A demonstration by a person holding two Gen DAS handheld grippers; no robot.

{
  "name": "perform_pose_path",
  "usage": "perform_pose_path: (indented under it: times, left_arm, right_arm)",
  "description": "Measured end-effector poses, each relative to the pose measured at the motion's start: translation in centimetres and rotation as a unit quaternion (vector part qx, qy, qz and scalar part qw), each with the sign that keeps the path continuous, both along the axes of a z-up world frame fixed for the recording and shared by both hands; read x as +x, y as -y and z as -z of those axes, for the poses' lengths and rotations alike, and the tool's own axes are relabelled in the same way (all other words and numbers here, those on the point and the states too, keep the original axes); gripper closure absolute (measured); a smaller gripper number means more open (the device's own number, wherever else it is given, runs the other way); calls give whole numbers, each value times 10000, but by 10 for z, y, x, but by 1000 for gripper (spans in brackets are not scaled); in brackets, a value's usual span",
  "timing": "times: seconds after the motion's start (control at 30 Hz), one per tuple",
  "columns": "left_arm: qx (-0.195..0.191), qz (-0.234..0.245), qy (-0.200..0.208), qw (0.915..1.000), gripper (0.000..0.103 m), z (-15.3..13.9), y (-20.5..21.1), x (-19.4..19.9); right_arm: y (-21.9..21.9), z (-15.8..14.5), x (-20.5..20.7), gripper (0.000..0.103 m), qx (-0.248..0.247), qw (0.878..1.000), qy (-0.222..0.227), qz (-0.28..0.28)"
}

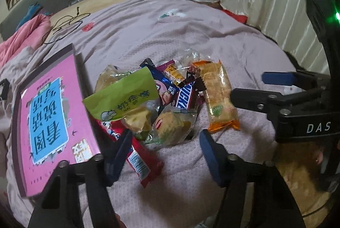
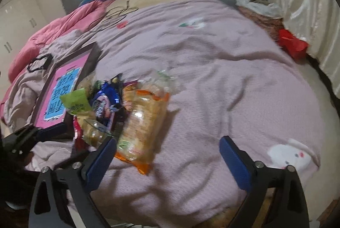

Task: Organize snacks
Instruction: 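Reach the right gripper to the orange-wrapped bread pack and grasp it, then grasp the clear packet with round cake with the left gripper while the right lifts the bread pack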

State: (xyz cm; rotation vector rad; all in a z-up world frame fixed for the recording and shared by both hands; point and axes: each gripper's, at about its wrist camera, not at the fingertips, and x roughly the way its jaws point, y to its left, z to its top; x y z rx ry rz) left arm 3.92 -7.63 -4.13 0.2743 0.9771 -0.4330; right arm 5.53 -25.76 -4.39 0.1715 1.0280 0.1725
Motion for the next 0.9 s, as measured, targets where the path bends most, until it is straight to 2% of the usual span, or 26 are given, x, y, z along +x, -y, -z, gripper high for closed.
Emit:
perform_pose_path:
  times: [0.17,0.3,0.33,0.47,0.57,0.63,0.7,0.77,0.87,0.9]
  left_arm:
    - [97,18,49,9999,45,7,4,5]
    - [126,48,144,9998,45,10,9,6]
    - [128,57,160,9998,45,10,10,7]
    - [162,116,245,9995,45,9,16,6]
    - [188,188,293,9992,45,10,23,3]
    - [224,220,329,9990,45,11,28,1]
    - [312,245,387,9985,45,13,32,0]
    - [572,276,465,9969,47,16,37,-2]
    - [852,278,583,9943,56,18,40,-4]
    - [908,257,583,9938,57,18,40,-4]
  right_arm:
    - [-14,14,14,24,70,9993,-293,-209]
    - [-26,22,22,39,-36,9984,-454,-328]
    - [-28,23,24,40,-7,9983,-484,-331]
    - [-32,30,28,54,68,9980,-526,-350]
    - [-30,35,28,58,184,9978,-535,-352]
    - [-26,36,26,64,404,9973,-504,-360]
    - [-19,36,24,73,616,9967,-429,-316]
    - [-12,34,20,74,757,9963,-323,-235]
    - [3,31,17,77,958,9952,-183,-30]
    - [8,29,16,78,976,9951,-135,37]
